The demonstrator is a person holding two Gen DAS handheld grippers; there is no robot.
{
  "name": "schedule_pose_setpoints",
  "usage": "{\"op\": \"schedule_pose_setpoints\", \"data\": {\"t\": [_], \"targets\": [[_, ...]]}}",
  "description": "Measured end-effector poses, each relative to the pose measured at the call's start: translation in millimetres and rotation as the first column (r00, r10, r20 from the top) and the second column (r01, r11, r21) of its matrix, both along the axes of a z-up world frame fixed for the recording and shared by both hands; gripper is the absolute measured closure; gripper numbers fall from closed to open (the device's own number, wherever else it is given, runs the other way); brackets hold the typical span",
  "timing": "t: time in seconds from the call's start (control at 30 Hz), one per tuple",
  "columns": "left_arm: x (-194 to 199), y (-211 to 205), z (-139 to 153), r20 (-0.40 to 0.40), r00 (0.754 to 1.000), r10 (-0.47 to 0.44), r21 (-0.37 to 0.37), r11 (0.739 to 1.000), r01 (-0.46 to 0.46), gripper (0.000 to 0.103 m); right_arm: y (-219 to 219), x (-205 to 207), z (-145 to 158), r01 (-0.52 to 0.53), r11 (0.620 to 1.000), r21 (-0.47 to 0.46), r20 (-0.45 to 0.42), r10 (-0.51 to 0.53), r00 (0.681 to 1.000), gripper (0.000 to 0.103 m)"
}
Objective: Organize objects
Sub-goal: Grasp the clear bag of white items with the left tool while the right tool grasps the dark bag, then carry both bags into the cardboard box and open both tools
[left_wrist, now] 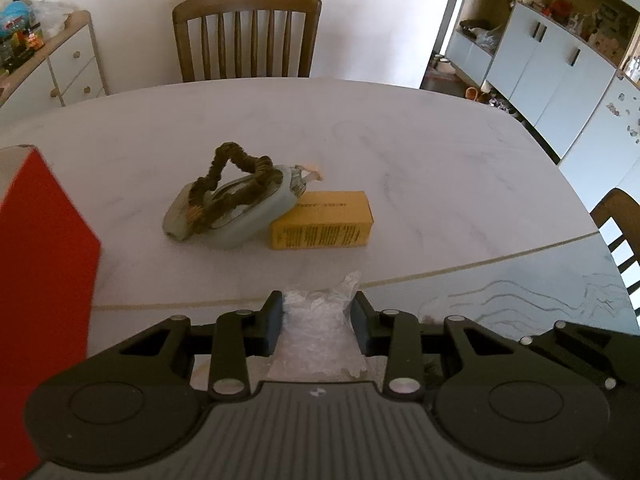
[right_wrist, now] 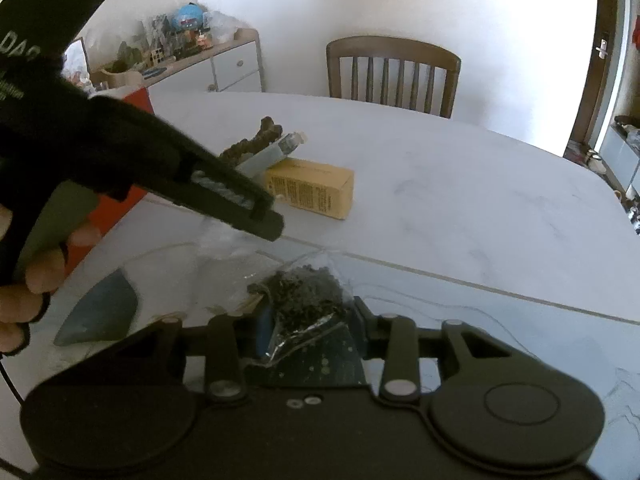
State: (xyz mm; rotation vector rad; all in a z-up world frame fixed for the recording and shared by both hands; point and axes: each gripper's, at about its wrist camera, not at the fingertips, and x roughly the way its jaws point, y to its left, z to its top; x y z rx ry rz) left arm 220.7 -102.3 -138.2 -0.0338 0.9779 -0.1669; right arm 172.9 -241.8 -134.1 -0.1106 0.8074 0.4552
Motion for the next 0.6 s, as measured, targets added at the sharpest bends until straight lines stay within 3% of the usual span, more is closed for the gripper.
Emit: {"op": "schedule_pose_setpoints", "data": {"t": [0.6], "targets": [[-74.0, 39.2, 70.8, 0.078, 0.996, 0.043, -0.001, 0.999, -0.043, 0.068, -1.1, -35.5, 64.8, 0.032, 0.995, 0.095, 0.032, -0.035, 0.999, 0.066]]}}
